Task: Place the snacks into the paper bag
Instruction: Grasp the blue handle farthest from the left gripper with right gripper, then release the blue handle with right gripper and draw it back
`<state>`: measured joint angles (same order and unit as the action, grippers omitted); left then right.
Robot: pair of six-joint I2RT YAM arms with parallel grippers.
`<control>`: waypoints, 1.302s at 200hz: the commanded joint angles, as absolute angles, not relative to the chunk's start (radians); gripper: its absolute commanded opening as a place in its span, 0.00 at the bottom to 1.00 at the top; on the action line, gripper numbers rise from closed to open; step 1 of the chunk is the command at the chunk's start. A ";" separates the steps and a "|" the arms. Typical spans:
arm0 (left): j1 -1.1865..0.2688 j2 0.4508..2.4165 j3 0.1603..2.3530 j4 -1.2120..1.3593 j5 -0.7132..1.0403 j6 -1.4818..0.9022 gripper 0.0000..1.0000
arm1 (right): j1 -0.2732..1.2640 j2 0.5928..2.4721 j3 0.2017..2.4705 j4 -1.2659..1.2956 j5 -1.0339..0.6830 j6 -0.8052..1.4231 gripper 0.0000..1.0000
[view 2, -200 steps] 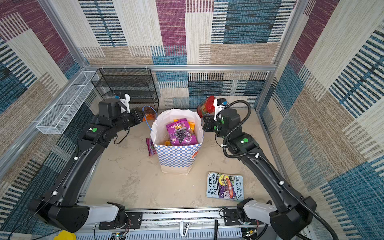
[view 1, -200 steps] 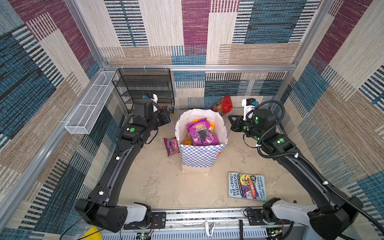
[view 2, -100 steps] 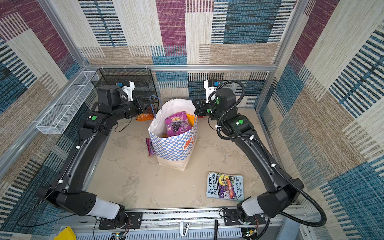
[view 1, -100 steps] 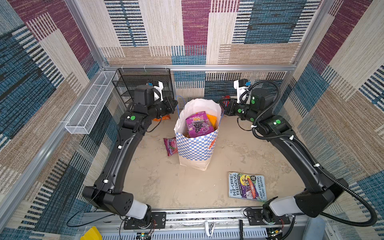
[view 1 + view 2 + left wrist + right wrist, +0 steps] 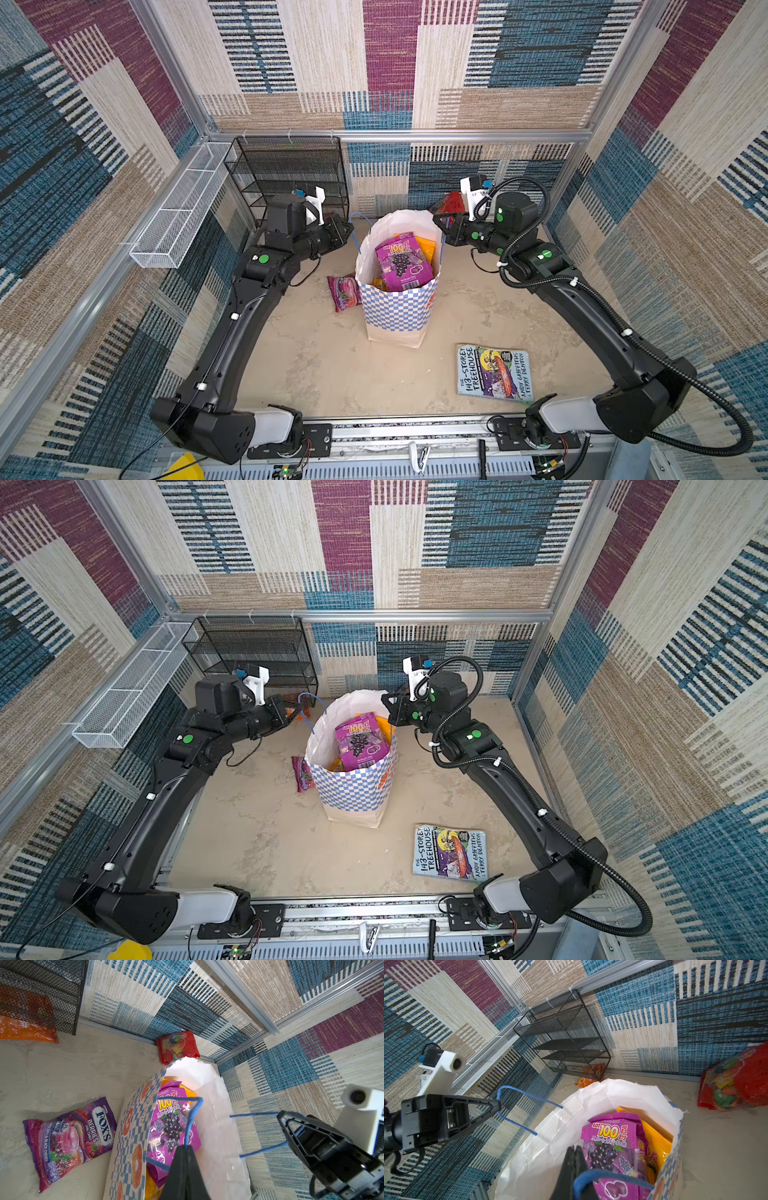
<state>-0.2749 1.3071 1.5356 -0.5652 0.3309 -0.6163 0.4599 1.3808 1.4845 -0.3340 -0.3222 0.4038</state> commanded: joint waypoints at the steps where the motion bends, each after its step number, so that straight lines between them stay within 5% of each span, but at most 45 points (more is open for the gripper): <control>1: -0.274 1.236 1.487 -0.480 0.273 -0.575 0.00 | 0.460 1.354 1.482 -0.225 -0.359 0.405 0.00; 54: -0.276 1.141 1.344 -0.399 0.261 -0.569 0.00 | 0.460 1.365 1.414 -0.167 -0.391 0.431 0.04; 108: -0.275 1.151 1.313 -0.375 0.290 -0.571 0.00 | 0.460 1.343 1.515 -0.270 -0.204 0.373 0.85; 135: -0.276 1.134 1.312 -0.406 0.214 -0.551 0.00 | 0.458 1.302 1.567 -0.298 -0.043 0.345 0.97; 161: -0.276 1.123 1.307 -0.421 0.163 -0.545 0.00 | 0.457 1.268 1.594 -0.304 0.039 0.328 1.00; 210: -0.275 1.128 1.306 -0.419 0.170 -0.546 0.00 | 0.457 1.244 1.511 -0.308 -0.120 0.374 1.00; 260: -0.276 1.125 1.305 -0.424 0.161 -0.545 0.00 | 0.408 1.201 1.484 -0.307 0.000 0.371 1.00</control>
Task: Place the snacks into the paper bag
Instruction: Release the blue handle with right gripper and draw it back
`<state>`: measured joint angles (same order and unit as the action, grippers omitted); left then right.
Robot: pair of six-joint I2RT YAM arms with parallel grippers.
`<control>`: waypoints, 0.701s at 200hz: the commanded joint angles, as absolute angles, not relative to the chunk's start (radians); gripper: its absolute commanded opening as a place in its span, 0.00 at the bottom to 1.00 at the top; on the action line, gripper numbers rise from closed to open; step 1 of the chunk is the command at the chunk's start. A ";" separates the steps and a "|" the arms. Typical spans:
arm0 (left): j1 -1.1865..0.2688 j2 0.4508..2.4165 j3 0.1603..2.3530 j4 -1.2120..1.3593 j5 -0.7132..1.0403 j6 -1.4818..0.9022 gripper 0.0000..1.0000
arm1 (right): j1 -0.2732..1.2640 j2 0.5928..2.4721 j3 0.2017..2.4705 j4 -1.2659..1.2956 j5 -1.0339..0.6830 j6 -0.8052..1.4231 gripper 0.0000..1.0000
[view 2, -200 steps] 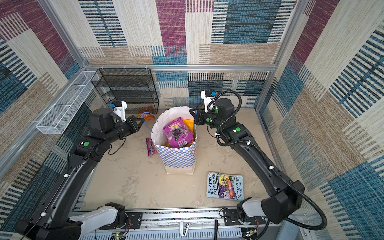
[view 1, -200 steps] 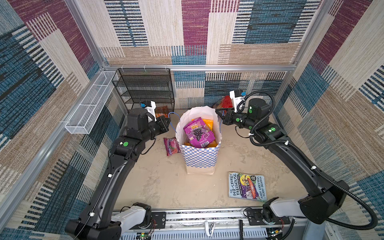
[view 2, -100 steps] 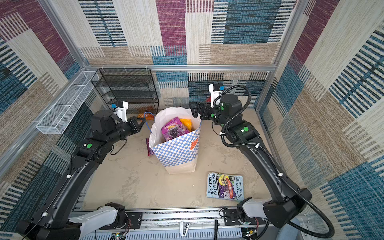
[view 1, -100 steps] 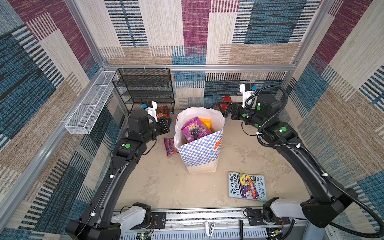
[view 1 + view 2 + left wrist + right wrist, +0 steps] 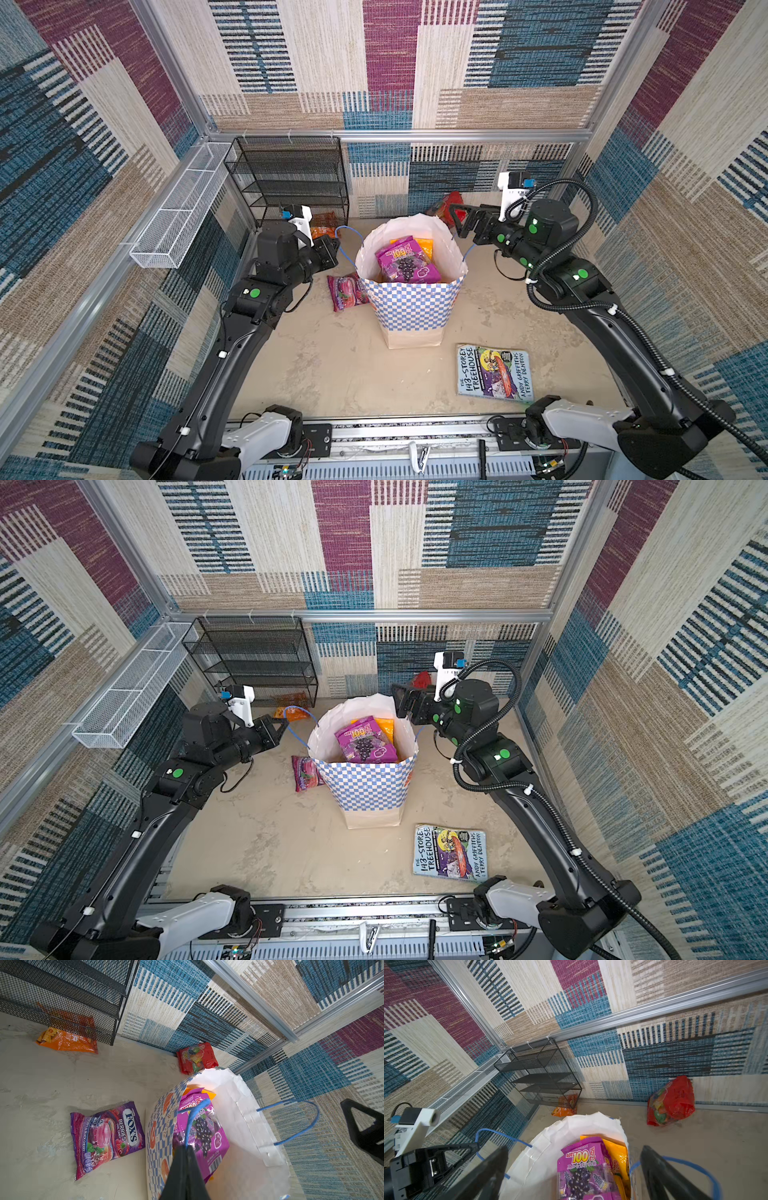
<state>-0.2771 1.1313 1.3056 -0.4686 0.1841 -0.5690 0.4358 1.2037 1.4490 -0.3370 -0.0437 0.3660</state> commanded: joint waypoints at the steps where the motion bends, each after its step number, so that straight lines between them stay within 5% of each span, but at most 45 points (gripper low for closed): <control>1: -0.276 1.125 1.306 -0.424 0.160 -0.546 0.00 | 0.407 1.201 1.485 -0.307 0.001 0.371 1.00; 56: -0.276 1.123 1.307 -0.429 0.150 -0.542 0.00 | 0.238 1.172 1.444 -0.215 0.014 0.463 1.00; 98: -0.273 1.126 1.306 -0.429 0.150 -0.542 0.00 | -0.040 1.257 1.267 -0.074 -0.318 0.705 0.99; 140: -0.273 1.136 1.304 -0.428 0.164 -0.547 0.00 | -0.078 1.458 1.172 0.144 -0.522 0.877 0.93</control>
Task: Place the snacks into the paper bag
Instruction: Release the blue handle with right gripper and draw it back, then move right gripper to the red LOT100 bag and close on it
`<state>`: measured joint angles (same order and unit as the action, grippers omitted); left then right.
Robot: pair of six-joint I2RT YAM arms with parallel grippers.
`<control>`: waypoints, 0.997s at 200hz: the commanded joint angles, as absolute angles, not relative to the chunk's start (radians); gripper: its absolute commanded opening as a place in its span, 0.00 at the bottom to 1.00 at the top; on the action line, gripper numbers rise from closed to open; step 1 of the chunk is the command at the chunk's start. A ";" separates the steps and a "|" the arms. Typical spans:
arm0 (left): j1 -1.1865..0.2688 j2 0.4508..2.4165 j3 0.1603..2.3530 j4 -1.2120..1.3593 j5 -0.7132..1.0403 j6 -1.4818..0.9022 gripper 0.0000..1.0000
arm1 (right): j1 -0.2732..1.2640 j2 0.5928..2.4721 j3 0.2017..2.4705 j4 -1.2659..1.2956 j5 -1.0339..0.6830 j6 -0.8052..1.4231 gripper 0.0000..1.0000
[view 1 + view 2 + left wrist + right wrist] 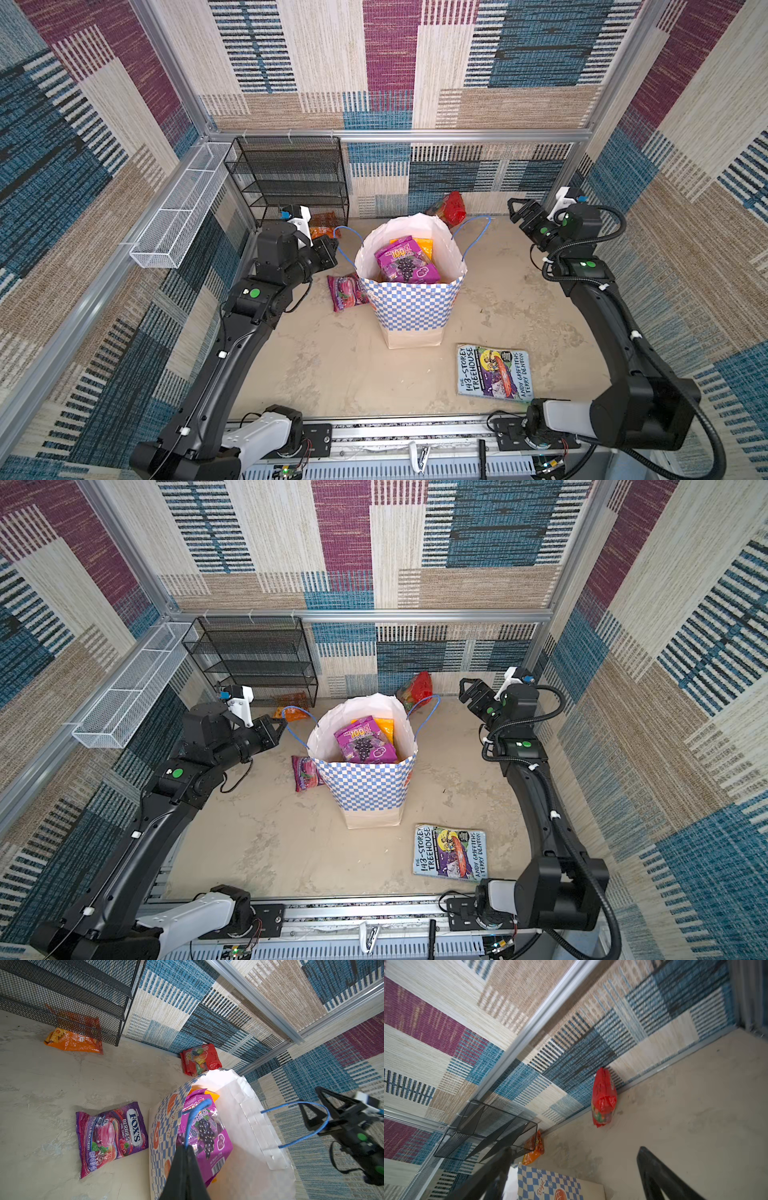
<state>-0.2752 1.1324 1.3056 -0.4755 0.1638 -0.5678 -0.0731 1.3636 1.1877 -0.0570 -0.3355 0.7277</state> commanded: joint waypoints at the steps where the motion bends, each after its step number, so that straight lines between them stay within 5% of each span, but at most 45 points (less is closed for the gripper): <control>1: -0.273 1.136 1.304 -0.428 0.164 -0.546 0.00 | -0.078 1.464 1.172 0.147 -0.528 0.882 0.92; 94: -0.259 1.141 1.302 -0.422 0.181 -0.556 0.00 | -0.047 2.056 1.412 0.613 -0.713 1.319 0.79; 199: -0.229 1.137 1.297 -0.412 0.199 -0.571 0.00 | -0.020 2.310 1.594 0.677 -0.643 1.480 0.70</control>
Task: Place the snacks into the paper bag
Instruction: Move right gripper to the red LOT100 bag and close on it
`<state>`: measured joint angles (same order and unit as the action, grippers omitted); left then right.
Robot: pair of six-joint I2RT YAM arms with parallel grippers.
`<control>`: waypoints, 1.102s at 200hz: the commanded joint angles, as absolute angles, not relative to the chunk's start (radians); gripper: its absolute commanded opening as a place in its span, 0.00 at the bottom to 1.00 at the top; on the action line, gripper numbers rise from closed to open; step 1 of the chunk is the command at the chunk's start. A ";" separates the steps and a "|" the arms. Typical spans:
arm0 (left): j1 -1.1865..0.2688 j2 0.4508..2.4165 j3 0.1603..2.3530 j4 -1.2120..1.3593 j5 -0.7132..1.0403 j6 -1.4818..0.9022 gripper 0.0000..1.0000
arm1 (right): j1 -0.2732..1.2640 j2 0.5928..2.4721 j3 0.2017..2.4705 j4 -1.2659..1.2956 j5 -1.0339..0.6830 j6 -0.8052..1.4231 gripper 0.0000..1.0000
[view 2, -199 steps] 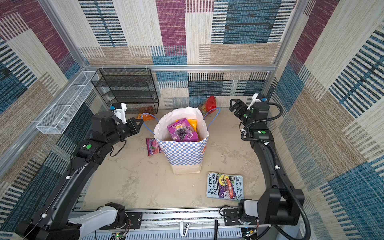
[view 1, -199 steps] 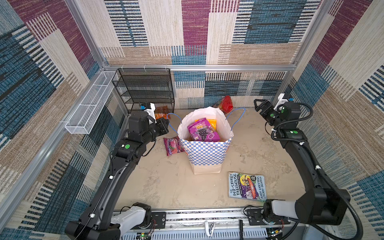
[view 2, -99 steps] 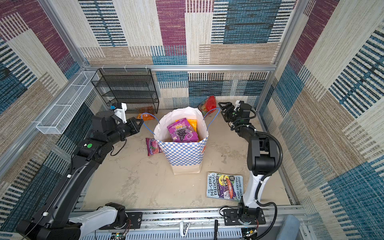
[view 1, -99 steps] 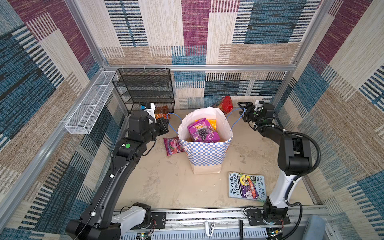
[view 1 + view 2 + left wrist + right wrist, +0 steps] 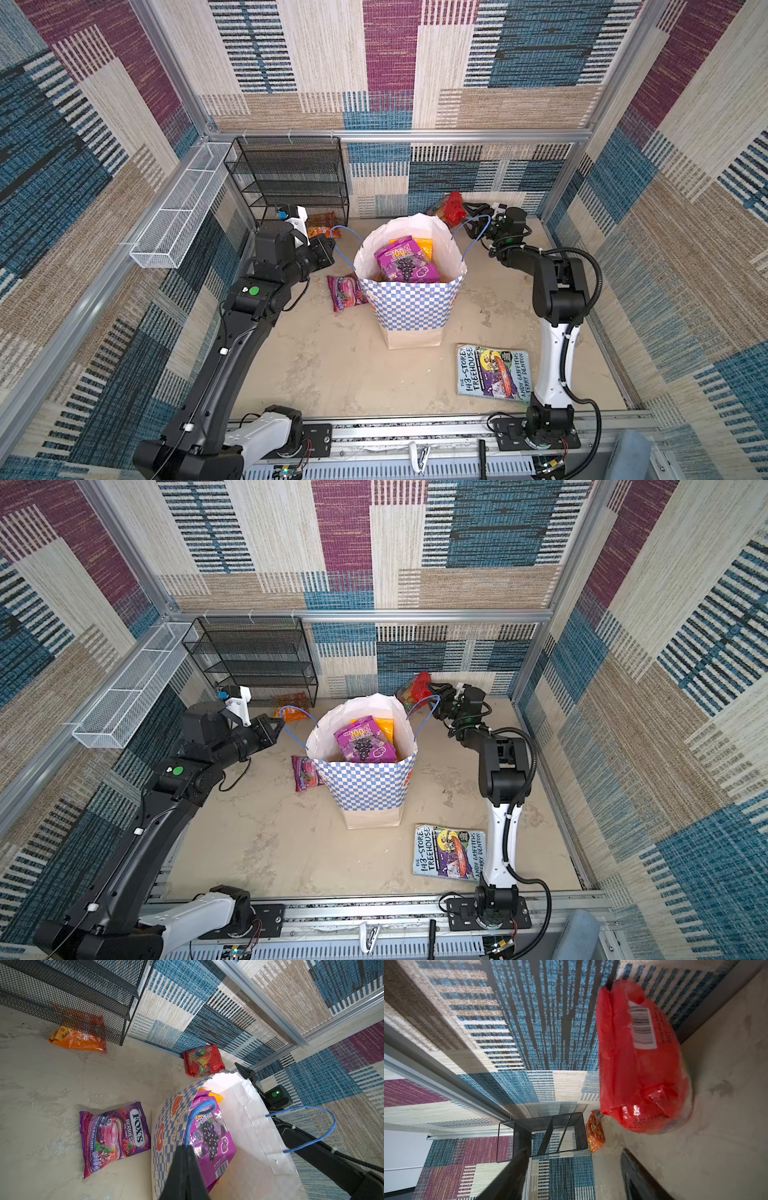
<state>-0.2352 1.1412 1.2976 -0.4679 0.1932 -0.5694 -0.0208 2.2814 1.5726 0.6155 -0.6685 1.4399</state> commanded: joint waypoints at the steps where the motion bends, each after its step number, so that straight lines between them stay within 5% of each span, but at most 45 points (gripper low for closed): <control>1: -0.230 1.137 1.297 -0.411 0.199 -0.571 0.00 | -0.020 2.311 1.594 0.677 -0.644 1.480 0.70; 154: -0.215 1.126 1.290 -0.402 0.209 -0.581 0.00 | -0.018 2.453 1.804 0.604 -0.583 1.547 0.54; 220: -0.210 1.120 1.286 -0.390 0.216 -0.587 0.00 | -0.006 2.509 1.875 0.561 -0.543 1.590 0.27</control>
<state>-0.2142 1.1263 1.2850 -0.4622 0.2169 -0.5766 -0.0120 2.4825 1.8389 0.5556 -0.5655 1.5555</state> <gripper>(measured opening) 0.055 0.320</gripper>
